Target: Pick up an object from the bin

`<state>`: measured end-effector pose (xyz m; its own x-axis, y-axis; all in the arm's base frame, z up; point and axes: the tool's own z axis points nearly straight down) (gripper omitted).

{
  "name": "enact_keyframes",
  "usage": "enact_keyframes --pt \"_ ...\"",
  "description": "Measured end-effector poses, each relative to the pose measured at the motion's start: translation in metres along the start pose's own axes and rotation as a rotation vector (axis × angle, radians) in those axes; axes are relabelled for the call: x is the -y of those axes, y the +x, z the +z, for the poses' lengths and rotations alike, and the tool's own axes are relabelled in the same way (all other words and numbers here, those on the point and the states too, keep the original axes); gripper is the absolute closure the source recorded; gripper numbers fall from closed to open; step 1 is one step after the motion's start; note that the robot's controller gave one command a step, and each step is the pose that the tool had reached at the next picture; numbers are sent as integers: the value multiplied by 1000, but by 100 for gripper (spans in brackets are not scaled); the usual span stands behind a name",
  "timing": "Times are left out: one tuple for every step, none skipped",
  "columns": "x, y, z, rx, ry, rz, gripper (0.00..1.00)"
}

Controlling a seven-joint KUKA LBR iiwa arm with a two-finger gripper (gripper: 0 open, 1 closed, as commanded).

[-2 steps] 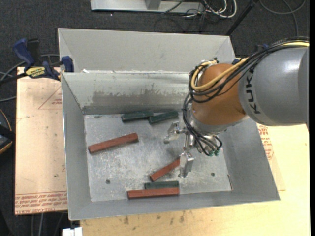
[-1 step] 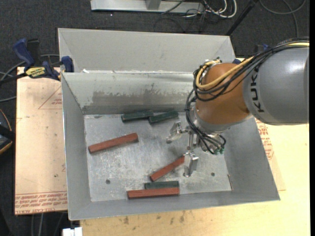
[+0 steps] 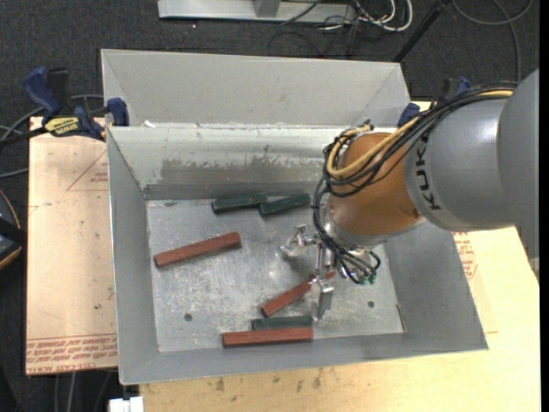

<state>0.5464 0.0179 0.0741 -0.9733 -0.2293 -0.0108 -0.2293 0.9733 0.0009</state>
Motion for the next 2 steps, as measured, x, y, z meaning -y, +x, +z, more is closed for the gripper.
enact_keyframes --pt "4 -10 4 18 2 -158 100" --pt "5 -10 2 15 2 -181 100"
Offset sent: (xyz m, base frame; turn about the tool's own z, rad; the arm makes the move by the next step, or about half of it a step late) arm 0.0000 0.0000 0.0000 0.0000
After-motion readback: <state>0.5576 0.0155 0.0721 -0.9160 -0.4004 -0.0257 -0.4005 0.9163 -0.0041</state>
